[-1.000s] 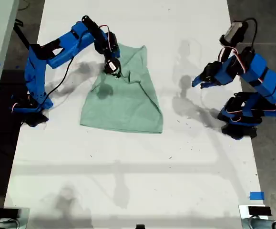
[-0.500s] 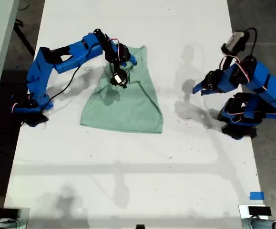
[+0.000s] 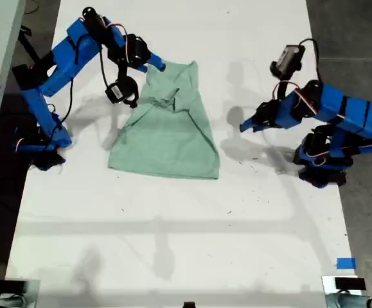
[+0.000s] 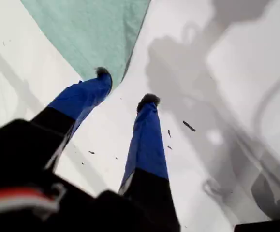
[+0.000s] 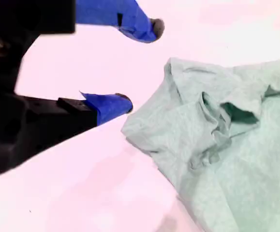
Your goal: Fold t-shirt
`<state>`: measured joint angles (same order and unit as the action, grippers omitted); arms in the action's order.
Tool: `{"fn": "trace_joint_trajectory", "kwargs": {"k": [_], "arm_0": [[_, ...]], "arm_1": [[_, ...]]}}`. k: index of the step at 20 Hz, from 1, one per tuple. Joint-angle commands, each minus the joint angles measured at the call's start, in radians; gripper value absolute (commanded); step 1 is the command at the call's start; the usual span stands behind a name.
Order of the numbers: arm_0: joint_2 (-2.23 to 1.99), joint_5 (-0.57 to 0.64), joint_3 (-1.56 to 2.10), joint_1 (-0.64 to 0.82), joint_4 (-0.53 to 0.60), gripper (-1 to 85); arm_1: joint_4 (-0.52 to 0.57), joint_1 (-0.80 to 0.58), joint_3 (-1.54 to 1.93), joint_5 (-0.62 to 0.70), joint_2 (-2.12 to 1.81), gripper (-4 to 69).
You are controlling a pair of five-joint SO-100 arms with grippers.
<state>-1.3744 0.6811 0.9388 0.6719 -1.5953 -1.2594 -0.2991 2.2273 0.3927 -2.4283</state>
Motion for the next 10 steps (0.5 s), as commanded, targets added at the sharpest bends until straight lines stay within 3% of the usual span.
{"fn": "trace_joint_trajectory", "kwargs": {"k": [1,5,10], "arm_0": [[-0.137,0.002,0.097,-0.066,-0.005,24.1],[-0.314,-0.031,0.391,-0.147,0.087,24.0],[-0.526,-0.084,0.673,-0.206,0.158,23.4]], "arm_1": [[0.110,0.043,-0.104,0.064,0.080,19.5],[0.164,0.081,-0.117,0.126,0.181,25.7],[0.262,0.117,-0.123,0.187,0.291,27.7]]}}
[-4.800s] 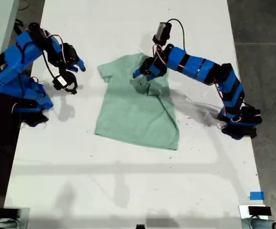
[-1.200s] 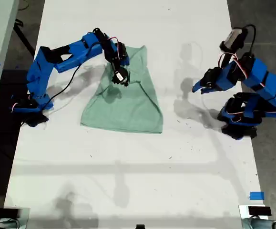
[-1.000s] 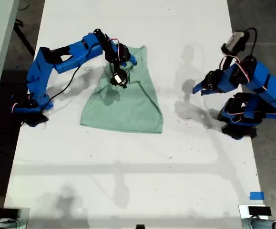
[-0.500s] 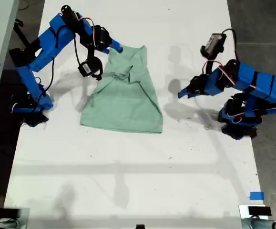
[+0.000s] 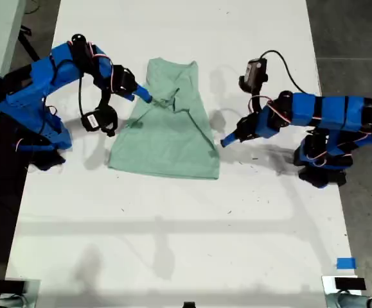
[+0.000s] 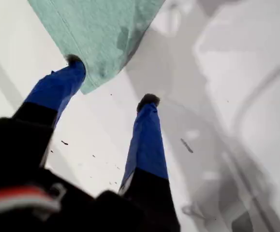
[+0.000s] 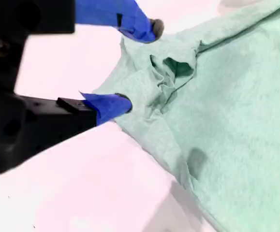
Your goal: Fold t-shirt
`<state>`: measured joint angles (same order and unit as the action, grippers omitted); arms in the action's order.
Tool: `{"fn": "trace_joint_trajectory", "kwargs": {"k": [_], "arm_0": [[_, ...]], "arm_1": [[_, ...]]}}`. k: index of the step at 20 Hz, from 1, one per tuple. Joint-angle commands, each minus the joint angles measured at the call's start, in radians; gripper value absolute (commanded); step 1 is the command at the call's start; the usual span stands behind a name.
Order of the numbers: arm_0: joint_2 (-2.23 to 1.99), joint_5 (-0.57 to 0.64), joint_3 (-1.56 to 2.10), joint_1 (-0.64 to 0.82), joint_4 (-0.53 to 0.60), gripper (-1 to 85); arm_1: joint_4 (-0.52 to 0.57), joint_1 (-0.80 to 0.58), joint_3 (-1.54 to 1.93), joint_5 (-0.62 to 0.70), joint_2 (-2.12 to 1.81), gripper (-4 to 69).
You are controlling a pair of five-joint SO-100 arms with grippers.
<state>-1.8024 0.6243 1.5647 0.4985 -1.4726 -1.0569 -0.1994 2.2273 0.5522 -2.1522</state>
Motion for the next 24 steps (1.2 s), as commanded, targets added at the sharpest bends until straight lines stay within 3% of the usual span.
{"fn": "trace_joint_trajectory", "kwargs": {"k": [1,7,19,21,23,24], "arm_0": [[-0.129,-0.037,0.078,-0.043,0.040,23.4],[-0.192,-0.071,0.161,-0.075,0.057,22.8],[-0.218,-0.074,0.233,-0.048,0.092,22.2],[-0.222,-0.074,0.242,-0.041,0.097,22.1],[-0.227,-0.071,0.249,-0.034,0.098,22.0],[-0.230,-0.069,0.253,-0.031,0.100,22.0]], "arm_1": [[0.078,0.020,-0.124,0.040,0.040,27.9],[0.179,0.023,-0.172,0.089,0.238,28.4],[0.268,-0.003,-0.278,0.132,0.537,25.7],[0.278,-0.005,-0.291,0.132,0.575,20.9],[0.278,-0.006,-0.310,0.129,0.607,6.1],[0.278,-0.006,-0.318,0.129,0.617,5.0]]}}
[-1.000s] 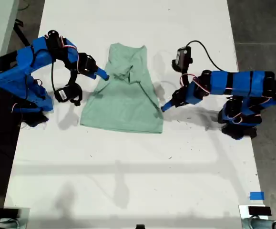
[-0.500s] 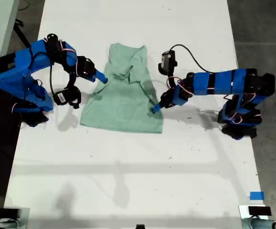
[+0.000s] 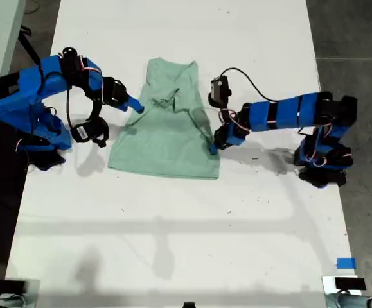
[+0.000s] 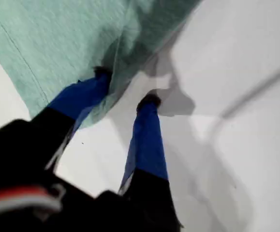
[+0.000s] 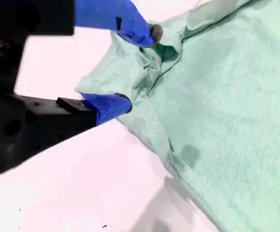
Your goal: Fold t-shirt
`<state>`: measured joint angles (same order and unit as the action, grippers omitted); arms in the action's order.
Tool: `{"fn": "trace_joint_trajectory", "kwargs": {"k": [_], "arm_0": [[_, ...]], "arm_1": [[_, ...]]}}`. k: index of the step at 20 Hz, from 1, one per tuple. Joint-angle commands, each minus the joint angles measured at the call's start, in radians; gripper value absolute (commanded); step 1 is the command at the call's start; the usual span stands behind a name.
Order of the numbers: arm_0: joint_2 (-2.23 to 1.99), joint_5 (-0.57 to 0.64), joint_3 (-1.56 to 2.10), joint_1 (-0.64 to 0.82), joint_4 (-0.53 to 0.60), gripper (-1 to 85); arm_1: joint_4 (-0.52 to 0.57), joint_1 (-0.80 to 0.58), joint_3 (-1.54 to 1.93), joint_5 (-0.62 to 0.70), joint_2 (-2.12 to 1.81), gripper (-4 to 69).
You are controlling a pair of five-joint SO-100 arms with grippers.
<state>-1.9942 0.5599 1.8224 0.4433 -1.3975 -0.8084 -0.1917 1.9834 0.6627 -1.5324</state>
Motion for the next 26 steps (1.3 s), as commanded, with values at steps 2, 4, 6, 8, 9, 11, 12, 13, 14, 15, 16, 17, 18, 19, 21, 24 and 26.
{"fn": "trace_joint_trajectory", "kwargs": {"k": [2,4,6,8,9,11,12,13,14,15,16,17,18,19,21,24,26], "arm_0": [[-0.043,-0.003,0.006,0.031,0.032,21.9],[-0.044,-0.003,0.015,0.032,0.038,21.8],[-0.049,-0.003,0.023,0.032,0.043,21.8],[-0.057,-0.003,0.031,0.032,0.044,21.8],[-0.063,-0.003,0.035,0.032,0.044,21.8],[-0.081,-0.003,0.051,0.035,0.044,21.7],[-0.094,-0.003,0.061,0.038,0.049,21.7],[-0.104,-0.003,0.072,0.040,0.052,21.7],[-0.110,-0.003,0.081,0.041,0.054,21.6],[-0.115,-0.003,0.087,0.041,0.054,21.6],[-0.118,-0.003,0.095,0.041,0.055,21.6],[-0.124,-0.003,0.101,0.040,0.060,21.6],[-0.126,-0.003,0.107,0.037,0.066,21.6],[-0.126,-0.005,0.109,0.035,0.071,21.6],[-0.126,-0.009,0.110,0.031,0.078,21.6],[-0.126,-0.009,0.110,0.028,0.081,21.4],[-0.130,-0.009,0.114,0.026,0.081,21.4]], "arm_1": [[0.025,-0.014,-0.087,0.025,0.006,4.1],[0.023,-0.011,-0.092,0.028,0.006,2.7],[0.018,-0.008,-0.100,0.035,0.006,0.8],[0.005,-0.008,-0.107,0.038,0.006,-0.9],[-0.018,-0.008,-0.115,0.037,0.006,-0.9],[-0.100,-0.005,-0.130,0.029,-0.002,-1.0],[-0.140,0.003,-0.133,0.025,-0.017,-1.0],[-0.186,0.014,-0.137,0.015,-0.037,-1.0],[-0.242,0.021,-0.146,0.000,-0.060,-1.1],[-0.313,0.029,-0.166,-0.020,-0.077,-1.1],[-0.391,0.037,-0.204,-0.037,-0.086,-1.1],[-0.466,0.044,-0.265,-0.055,-0.083,-1.1],[-0.525,0.052,-0.344,-0.069,-0.063,-1.1],[-0.566,0.061,-0.442,-0.084,-0.021,-1.1],[-0.635,0.083,-0.695,-0.101,0.123,-1.1],[-0.709,0.115,-1.114,-0.135,0.391,-1.1],[-0.687,0.135,-1.232,-0.178,0.486,-1.1]]}}
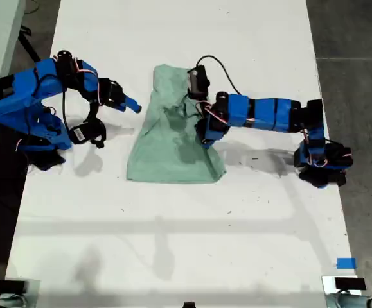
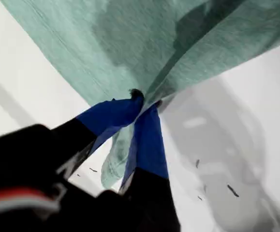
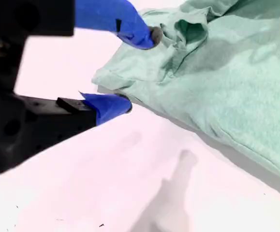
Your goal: Fold t-shirt
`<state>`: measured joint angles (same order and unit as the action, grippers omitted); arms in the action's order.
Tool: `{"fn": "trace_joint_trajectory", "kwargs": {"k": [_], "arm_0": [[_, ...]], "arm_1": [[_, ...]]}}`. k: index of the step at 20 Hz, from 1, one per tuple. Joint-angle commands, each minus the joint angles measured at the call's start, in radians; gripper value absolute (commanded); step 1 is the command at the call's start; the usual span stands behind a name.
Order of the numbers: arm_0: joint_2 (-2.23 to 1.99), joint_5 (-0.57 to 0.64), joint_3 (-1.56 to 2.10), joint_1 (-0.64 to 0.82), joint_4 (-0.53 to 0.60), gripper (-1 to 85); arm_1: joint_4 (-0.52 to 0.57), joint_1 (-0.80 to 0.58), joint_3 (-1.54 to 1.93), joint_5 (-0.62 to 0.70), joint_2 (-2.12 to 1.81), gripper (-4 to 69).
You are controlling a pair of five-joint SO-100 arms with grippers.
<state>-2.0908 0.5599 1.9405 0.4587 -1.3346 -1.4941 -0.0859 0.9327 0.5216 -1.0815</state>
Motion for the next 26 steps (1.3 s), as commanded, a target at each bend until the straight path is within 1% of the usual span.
{"fn": "trace_joint_trajectory", "kwargs": {"k": [1,5,6,7,8,9,11,13,15,18,23,26], "arm_0": [[-0.037,-0.009,0.000,0.011,0.018,21.3],[-0.037,-0.015,0.012,0.008,0.029,21.3],[-0.037,-0.015,0.012,0.006,0.029,21.3],[-0.038,-0.017,0.012,0.005,0.026,21.3],[-0.041,-0.017,0.012,0.003,0.021,21.3],[-0.044,-0.017,0.015,0.003,0.017,21.3],[-0.057,-0.018,0.023,0.002,0.012,21.3],[-0.066,-0.026,0.028,0.000,-0.002,21.4],[-0.071,-0.055,0.035,-0.018,-0.018,21.4],[-0.048,-0.150,0.078,-0.114,-0.012,21.6],[-0.020,-0.273,0.210,-0.259,0.110,21.8],[0.041,-0.307,0.227,-0.316,0.163,21.8]], "arm_1": [[0.029,0.035,-0.181,-0.063,0.054,-1.1],[0.193,0.051,-0.172,-0.160,0.155,-0.6],[0.219,0.048,-0.172,-0.187,0.181,3.6],[0.222,0.043,-0.172,-0.202,0.190,31.5],[0.210,0.041,-0.172,-0.199,0.181,37.7],[0.181,0.038,-0.172,-0.195,0.155,35.8],[0.084,0.021,-0.172,-0.193,0.092,31.0],[-0.012,-0.002,-0.169,-0.176,0.011,29.1],[-0.072,-0.034,-0.123,-0.144,-0.095,27.8],[-0.077,-0.092,0.049,-0.104,-0.278,26.8],[-0.057,-0.150,0.264,-0.087,-0.439,24.2],[-0.041,-0.155,0.314,-0.086,-0.462,23.1]]}}
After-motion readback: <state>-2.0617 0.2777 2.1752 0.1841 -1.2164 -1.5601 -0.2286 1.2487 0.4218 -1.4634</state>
